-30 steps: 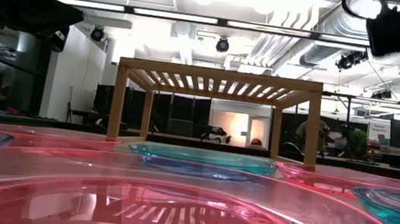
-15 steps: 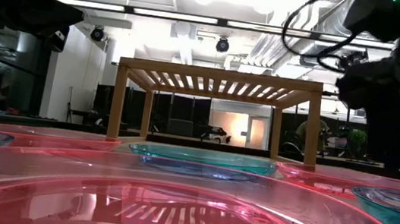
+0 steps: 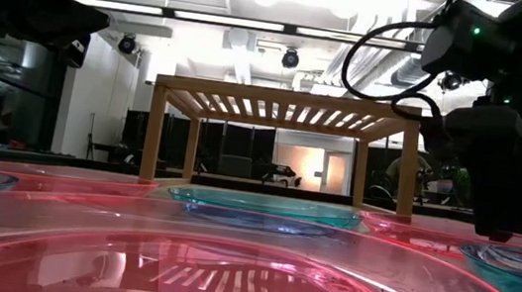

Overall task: Place and stack plates onto a shelf
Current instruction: Put the top right pink plate on the shelf

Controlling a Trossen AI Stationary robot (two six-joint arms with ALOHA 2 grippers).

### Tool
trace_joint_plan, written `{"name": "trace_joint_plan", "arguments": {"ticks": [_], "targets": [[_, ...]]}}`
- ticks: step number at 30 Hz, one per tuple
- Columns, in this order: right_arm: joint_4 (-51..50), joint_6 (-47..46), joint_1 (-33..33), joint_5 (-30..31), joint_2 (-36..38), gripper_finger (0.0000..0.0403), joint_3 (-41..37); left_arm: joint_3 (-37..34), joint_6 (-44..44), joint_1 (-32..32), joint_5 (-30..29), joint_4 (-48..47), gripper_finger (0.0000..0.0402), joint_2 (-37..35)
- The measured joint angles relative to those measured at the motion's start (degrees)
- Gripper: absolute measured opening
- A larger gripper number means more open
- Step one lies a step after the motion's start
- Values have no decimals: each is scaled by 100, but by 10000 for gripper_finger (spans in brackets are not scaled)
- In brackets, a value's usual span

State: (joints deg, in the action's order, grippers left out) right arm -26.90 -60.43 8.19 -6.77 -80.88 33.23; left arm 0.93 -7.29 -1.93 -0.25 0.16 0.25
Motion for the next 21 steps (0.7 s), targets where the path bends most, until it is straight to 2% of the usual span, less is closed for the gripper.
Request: {"name": "trace_joint_plan", "arguments": {"ticks": [5,8,21], "targets": [[75,173,0,-59,76,194,-30,-2,0,2,0,1,0,-1],[84,196,0,-68,109,176,-30,-2,0,0,-2,2,0,0],[234,-50,9,-6,98,12,-35,0,0,1,-2,1,0,-2]]}}
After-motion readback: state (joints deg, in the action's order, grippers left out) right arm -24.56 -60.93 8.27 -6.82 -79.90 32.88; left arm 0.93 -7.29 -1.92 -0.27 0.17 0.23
